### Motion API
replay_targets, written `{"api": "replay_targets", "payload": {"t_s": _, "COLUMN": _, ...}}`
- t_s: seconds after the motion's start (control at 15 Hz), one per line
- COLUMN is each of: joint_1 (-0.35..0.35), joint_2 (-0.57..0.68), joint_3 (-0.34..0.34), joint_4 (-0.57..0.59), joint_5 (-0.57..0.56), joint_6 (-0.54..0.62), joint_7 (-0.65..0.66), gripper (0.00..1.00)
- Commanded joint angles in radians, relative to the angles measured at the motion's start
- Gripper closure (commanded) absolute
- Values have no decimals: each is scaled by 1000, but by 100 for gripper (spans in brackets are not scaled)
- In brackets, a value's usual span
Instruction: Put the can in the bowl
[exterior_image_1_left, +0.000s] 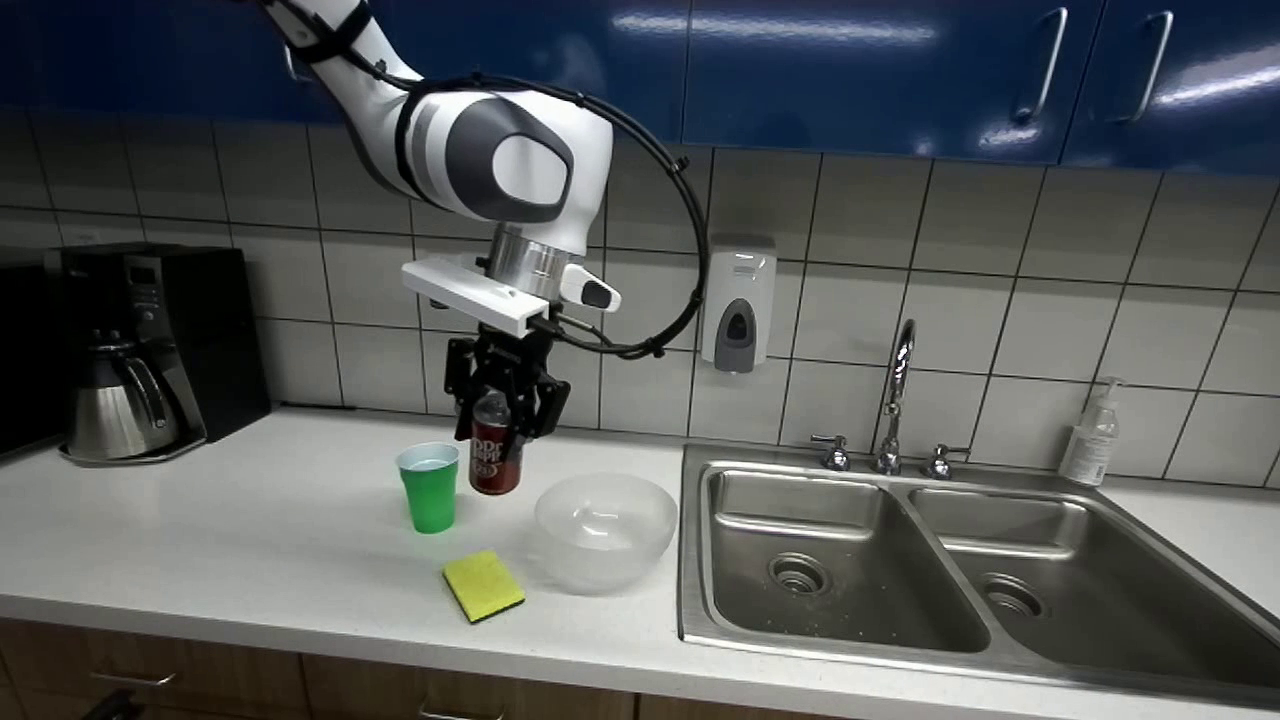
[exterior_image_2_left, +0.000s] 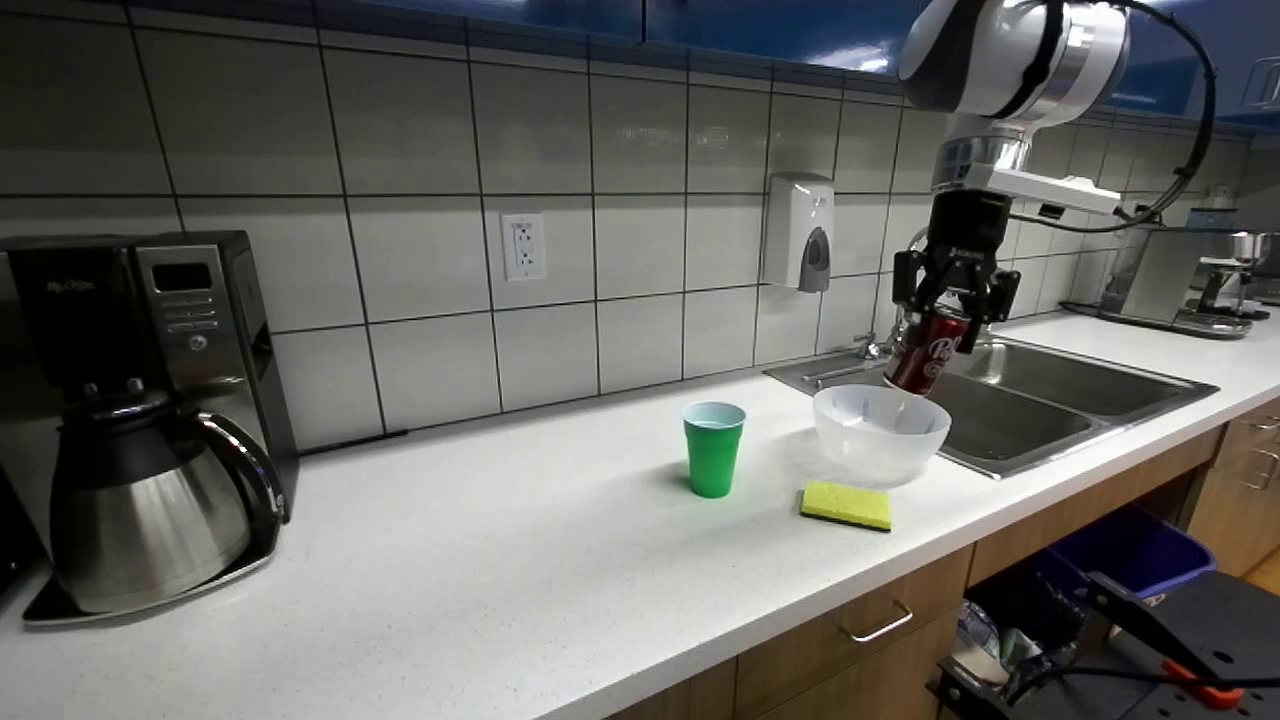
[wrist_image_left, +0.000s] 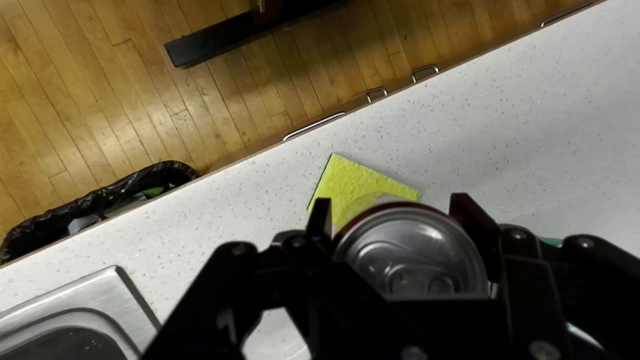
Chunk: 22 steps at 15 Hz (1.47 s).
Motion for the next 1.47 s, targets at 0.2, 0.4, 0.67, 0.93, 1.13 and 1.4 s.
{"api": "replay_targets", "payload": {"t_s": 0.2, "joint_1": -27, "joint_2": 67, "joint_3": -5, "joint_4": 137, "joint_5": 54, "joint_6": -102, "joint_7": 44, "gripper": 63}}
{"api": "replay_targets", "payload": {"t_s": 0.4, "joint_1": -28, "joint_2": 122, "joint_3": 2, "joint_4": 209, "joint_5": 76, "joint_6": -130, "joint_7": 62, "gripper": 63}}
{"api": "replay_targets", "payload": {"t_s": 0.67, "joint_1": -32, "joint_2": 192, "joint_3": 12, "joint_4": 298, "joint_5": 92, "joint_6": -158, "joint_7": 89, "gripper": 63}}
{"api": "replay_targets", "payload": {"t_s": 0.93, "joint_1": -39, "joint_2": 258, "joint_3": 21, "joint_4": 368, "joint_5": 96, "joint_6": -177, "joint_7": 104, "gripper": 63}}
{"api": "replay_targets", "payload": {"t_s": 1.13, "joint_1": -46, "joint_2": 310, "joint_3": 25, "joint_4": 421, "joint_5": 95, "joint_6": -195, "joint_7": 114, "gripper": 63}}
{"api": "replay_targets", "payload": {"t_s": 1.4, "joint_1": -59, "joint_2": 384, "joint_3": 33, "joint_4": 492, "joint_5": 93, "joint_6": -223, "joint_7": 122, "gripper": 63}}
